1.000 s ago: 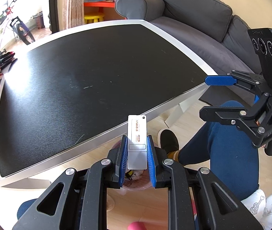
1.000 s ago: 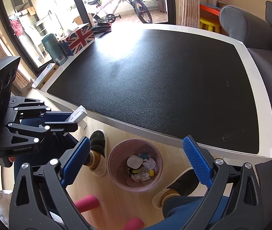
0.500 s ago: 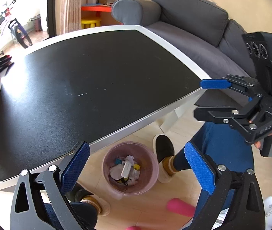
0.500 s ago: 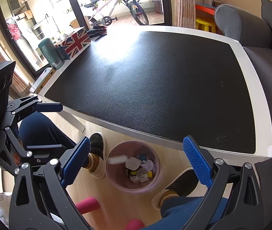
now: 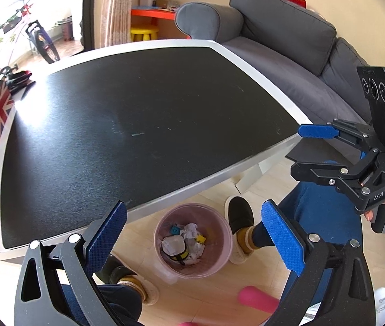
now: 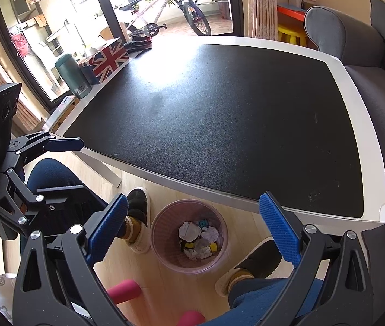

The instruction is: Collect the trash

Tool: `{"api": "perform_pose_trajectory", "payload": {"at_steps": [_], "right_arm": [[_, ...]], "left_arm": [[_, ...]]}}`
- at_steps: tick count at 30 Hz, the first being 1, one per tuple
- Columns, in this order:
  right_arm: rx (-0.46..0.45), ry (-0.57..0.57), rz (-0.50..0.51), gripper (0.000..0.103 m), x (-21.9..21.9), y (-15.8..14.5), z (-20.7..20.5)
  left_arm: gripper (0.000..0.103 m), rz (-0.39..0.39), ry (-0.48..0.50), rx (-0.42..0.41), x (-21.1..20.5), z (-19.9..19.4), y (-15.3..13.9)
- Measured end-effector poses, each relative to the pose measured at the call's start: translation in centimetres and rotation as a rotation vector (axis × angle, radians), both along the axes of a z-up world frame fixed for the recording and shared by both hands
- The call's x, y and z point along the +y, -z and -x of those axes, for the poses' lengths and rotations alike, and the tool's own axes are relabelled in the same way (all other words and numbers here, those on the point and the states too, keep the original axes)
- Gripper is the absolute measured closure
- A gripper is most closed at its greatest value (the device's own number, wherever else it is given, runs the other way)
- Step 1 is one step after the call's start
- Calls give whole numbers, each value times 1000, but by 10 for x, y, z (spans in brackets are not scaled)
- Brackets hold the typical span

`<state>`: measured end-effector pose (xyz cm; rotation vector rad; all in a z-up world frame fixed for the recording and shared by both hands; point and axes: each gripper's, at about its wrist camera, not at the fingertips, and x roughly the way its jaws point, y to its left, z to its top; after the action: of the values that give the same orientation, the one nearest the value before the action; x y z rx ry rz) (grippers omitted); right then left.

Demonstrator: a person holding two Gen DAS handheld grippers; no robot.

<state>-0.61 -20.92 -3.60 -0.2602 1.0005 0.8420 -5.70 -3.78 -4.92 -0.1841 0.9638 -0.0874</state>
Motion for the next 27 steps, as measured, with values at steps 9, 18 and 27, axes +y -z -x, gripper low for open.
{"api": "perform_pose_trajectory", "payload": {"at_steps": [9, 18, 27], "right_arm": [[-39, 2, -19, 6, 12, -15, -13], [-97, 3, -42, 6, 37, -37, -46], [-109, 18, -59, 6, 54, -47, -80]], "left_arm": [[7, -13, -51, -27, 20, -8, -10], [7, -36, -97, -50, 47, -30, -23], [7, -54, -105, -96, 70, -57, -40]]}}
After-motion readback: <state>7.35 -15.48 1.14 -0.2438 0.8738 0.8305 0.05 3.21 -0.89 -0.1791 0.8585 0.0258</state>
